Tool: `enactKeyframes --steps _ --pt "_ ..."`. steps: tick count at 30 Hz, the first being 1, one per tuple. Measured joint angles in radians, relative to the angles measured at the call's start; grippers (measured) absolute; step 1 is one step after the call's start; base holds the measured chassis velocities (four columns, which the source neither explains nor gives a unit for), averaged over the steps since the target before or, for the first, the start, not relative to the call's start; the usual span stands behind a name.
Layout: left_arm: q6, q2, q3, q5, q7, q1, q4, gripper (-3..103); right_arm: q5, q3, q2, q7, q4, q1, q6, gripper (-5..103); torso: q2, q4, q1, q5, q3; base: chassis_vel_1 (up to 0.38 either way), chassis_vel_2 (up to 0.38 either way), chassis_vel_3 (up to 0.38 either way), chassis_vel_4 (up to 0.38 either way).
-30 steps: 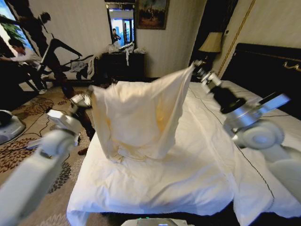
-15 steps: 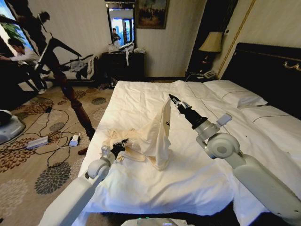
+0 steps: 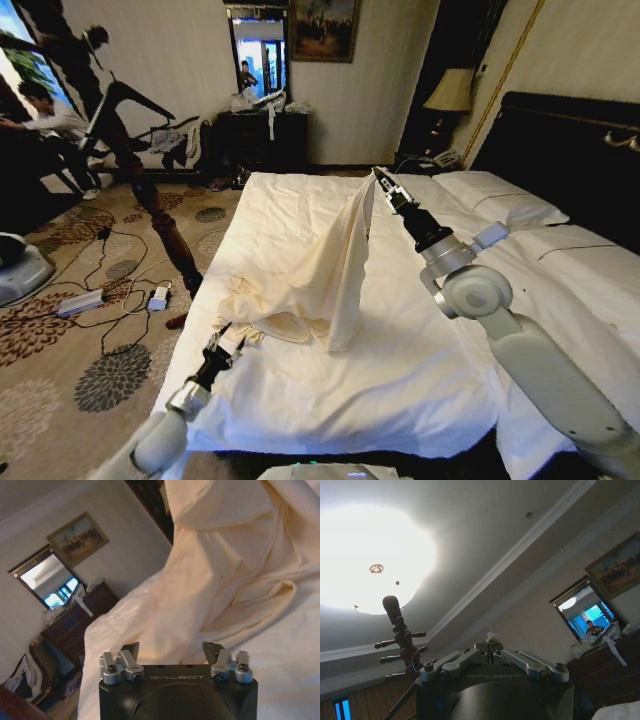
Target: Pick up the clothes from the bed and hang them on the clothes hanger.
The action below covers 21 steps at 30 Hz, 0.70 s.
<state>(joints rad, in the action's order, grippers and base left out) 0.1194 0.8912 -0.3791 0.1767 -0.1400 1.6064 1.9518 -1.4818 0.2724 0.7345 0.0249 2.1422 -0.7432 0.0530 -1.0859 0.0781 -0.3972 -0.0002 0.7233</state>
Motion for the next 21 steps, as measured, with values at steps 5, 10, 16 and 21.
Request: enactKeyframes --steps 5,10,16,21 --pt "0.066 0.015 0.024 -0.021 0.051 -0.024 0.025 93 -0.002 0.013 -0.01 -0.001 0.016 -0.012 0.001 0 0.0 -0.0001 0.0 0.0006 0.0 0.0 0.0 0.0 0.0" --pt "0.121 0.072 0.114 0.056 0.064 -0.132 -0.042 100 -0.001 0.016 -0.016 -0.001 0.033 -0.023 0.001 0 0.0 -0.0003 0.0 0.0005 0.0 0.0 0.0 0.0 0.0" --pt "0.147 0.157 0.281 0.173 0.065 -0.333 -0.212 100 0.001 0.006 -0.01 -0.002 0.04 -0.013 0.001 0 0.0 0.0 0.0 0.0002 0.0 0.0 0.0 0.0 0.0" --pt "0.194 0.211 0.34 0.288 0.065 -0.428 -0.308 100 0.004 0.0 -0.01 -0.003 0.031 -0.003 0.001 0 0.0 -0.0003 0.0 0.0005 0.0 0.0 0.0 0.0 0.0"
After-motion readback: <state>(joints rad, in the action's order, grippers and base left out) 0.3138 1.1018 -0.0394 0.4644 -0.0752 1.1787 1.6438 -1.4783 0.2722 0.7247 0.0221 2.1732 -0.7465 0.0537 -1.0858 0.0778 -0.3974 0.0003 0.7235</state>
